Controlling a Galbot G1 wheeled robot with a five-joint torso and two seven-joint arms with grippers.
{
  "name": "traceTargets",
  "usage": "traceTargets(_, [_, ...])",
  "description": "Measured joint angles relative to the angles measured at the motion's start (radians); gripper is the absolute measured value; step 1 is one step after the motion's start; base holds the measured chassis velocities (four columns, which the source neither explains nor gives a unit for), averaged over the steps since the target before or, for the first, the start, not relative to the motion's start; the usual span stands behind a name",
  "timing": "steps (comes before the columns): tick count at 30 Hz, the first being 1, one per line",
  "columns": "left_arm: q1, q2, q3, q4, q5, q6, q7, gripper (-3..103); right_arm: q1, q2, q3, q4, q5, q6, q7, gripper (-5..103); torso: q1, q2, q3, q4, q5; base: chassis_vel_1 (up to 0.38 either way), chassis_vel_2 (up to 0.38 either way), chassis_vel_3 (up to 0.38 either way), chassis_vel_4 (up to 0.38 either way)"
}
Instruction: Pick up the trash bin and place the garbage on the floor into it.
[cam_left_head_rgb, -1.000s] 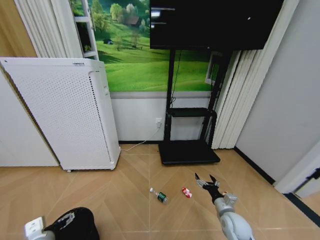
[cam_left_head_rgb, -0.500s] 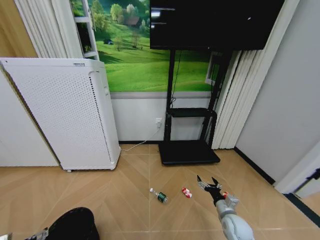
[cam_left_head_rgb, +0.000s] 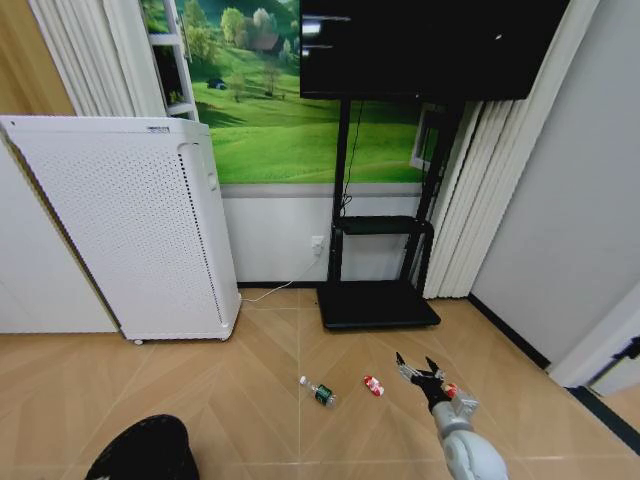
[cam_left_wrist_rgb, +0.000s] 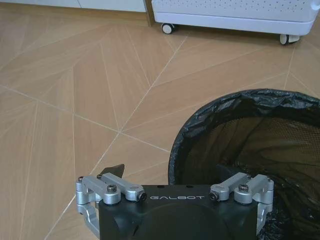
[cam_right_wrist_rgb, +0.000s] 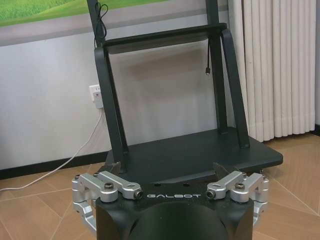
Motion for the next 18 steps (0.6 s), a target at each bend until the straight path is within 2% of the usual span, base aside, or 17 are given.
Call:
traceTargets(11, [-0.033,0.008,0.029,0.084,0.032,-0.02,0.034,101,0.01,0.001,-0.003,-0.009,-0.004,0.0,0.004,100,0.0,0.0,0.0,0.0,0.0,0.0,0.0,0.0,0.0])
traceTargets(16, [-0.05,0.01,0.044,0.112,0.065,-0.035,0.05,94,0.014,0.001,-0.003,-0.009,-0.005,-0.002,0.005,100,0.0,0.0,0.0,0.0,0.0,0.0,0.0,0.0,0.0])
traceTargets(18, [-0.061,0.011,0.055,0.124,0.066,-0.035,0.052,84,0.015,0.001,-0.004,-0.007,-0.005,-0.004,0.005,100,0.0,0.0,0.0,0.0,-0.0001,0.0,0.0,0.0,0.0])
